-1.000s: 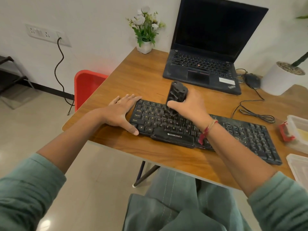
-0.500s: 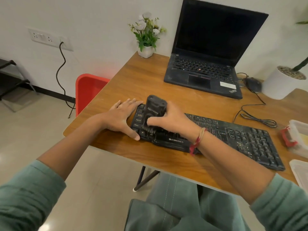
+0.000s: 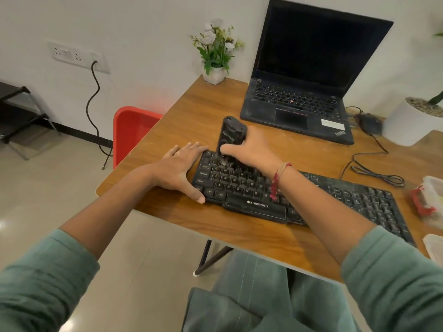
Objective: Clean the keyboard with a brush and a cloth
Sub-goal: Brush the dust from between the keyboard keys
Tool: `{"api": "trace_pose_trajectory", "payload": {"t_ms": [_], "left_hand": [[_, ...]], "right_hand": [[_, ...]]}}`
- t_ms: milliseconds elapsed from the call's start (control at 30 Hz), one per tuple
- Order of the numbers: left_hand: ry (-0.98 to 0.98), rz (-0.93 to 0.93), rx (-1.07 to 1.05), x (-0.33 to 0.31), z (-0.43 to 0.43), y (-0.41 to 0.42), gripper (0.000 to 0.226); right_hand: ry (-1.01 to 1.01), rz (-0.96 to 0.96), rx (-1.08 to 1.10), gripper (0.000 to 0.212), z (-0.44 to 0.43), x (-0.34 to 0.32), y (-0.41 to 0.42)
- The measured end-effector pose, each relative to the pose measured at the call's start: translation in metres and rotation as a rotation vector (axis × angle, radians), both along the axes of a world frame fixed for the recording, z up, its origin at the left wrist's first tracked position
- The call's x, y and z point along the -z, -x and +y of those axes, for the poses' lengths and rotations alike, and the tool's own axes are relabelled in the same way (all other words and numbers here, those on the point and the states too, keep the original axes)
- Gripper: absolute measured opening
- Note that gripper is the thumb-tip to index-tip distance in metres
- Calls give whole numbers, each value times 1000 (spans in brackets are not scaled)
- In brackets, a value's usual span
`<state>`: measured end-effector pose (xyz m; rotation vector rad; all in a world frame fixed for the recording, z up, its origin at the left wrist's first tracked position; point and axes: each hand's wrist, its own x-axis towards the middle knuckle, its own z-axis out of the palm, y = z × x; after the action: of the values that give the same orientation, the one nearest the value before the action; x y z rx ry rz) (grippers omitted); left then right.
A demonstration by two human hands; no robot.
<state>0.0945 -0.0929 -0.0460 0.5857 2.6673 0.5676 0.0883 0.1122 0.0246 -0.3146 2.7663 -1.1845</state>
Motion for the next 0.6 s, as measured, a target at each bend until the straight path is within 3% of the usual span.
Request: {"api": "trace_pose_trajectory", "payload": {"t_ms": [133,267,333,433,600], "left_hand": [[10,23,37,1,-1,2,146],[-6,-7,-2,-1,0,1,148],[-6,7,1,-1,0,0,145],[-28,33,20,0,-1,1,140],[-22,-3,-14,1,-1,1,145]], "right_hand": [[-31,-69,-273,20,-20,4,-22],[42,-43,-55,22,-13,-4,2],[20,-3,-80,25,-18,-4,1],[-4,-100,-230,24,-28,0,-10],[-30,9,-65,28,-22,-6,13]]}}
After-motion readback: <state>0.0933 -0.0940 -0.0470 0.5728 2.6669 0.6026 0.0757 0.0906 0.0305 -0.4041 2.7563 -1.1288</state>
